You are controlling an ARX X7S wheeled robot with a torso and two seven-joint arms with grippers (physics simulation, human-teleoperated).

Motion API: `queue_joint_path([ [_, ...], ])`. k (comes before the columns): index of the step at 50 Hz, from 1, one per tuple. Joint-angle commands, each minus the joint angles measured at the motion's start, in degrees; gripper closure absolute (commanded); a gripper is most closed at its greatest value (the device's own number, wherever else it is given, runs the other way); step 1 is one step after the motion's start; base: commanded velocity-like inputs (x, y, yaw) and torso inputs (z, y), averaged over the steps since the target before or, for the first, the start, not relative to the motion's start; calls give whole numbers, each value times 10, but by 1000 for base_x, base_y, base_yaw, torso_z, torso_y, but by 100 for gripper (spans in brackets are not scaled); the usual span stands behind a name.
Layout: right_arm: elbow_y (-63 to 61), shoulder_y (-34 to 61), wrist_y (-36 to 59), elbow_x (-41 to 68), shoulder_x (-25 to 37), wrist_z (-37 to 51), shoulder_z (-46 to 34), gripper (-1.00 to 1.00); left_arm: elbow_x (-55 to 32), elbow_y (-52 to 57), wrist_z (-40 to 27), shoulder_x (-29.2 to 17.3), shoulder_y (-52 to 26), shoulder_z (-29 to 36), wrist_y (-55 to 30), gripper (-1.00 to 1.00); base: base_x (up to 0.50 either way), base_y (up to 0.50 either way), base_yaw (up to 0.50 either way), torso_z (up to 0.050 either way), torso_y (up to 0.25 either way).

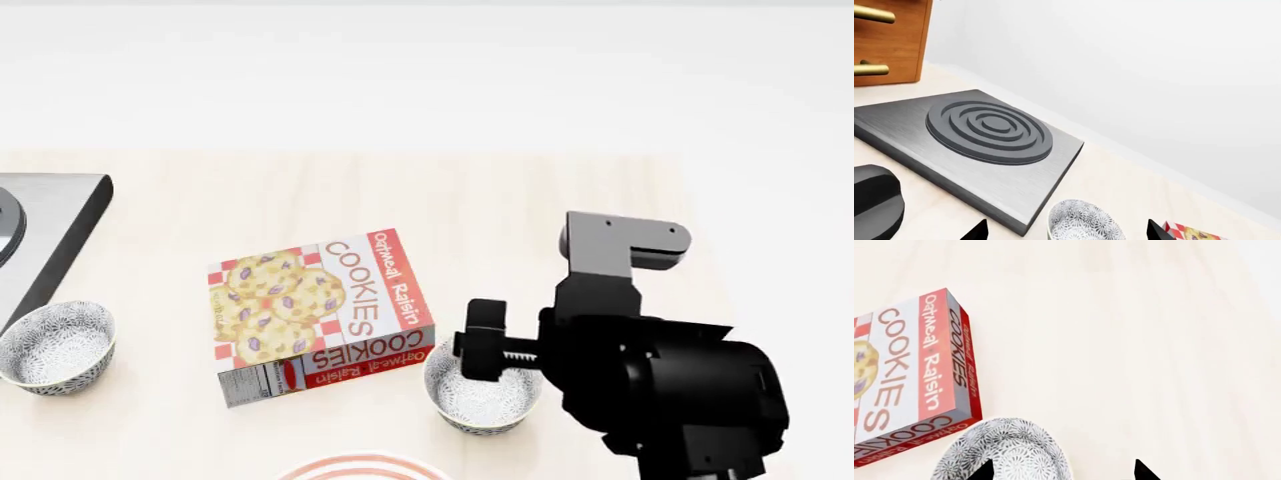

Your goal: Pick the akita bowl next to the plate and place it on the plate.

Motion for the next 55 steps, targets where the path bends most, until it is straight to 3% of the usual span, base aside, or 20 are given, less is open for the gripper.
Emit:
queue_joint_path([
  [1, 56, 8, -37, -10, -4, -15, -5, -100, -2, -1, -1, -2, 0, 1, 1, -100, 0, 0, 0, 0, 0],
  [26, 302, 101, -131, -44, -39, -92, -28, -100, -7, 3, -5, -5, 3, 3, 3, -100, 0, 0, 0, 0, 0],
  [55, 354, 104, -139, -71, -46, -125, -12, -100, -11, 1, -8, -8, 3, 7, 6, -100, 0, 0, 0, 0, 0],
])
